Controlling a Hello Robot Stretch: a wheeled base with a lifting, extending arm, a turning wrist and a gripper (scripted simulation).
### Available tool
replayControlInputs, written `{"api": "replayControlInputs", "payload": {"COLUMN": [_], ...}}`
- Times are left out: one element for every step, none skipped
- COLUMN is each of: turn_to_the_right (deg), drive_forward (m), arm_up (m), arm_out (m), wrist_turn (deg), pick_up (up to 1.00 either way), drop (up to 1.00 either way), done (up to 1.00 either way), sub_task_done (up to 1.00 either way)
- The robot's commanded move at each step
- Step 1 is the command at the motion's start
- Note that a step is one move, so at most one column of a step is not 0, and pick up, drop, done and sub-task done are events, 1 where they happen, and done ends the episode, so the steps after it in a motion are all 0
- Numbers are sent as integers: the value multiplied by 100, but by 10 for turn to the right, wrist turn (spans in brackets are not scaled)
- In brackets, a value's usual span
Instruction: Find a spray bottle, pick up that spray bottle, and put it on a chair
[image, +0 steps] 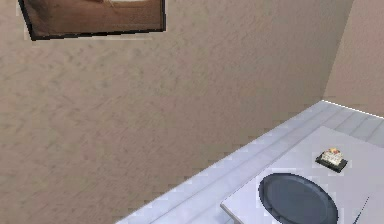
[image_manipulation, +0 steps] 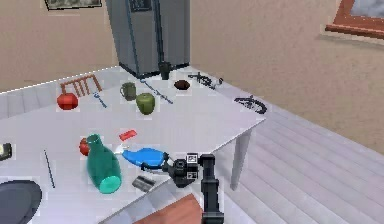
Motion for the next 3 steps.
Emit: {"api": "replayControlInputs", "payload": {"turn_to_the_right": [0,0,0], "drive_forward": [0,0,0], "arm_up": [0,10,22], "arm_out": [0,0,0], "wrist_turn": [0,0,0], "pick_up": [100,0,0], "drop": [0,0,0], "done": [0,0,0], "sub_task_done": [0,0,0]}}
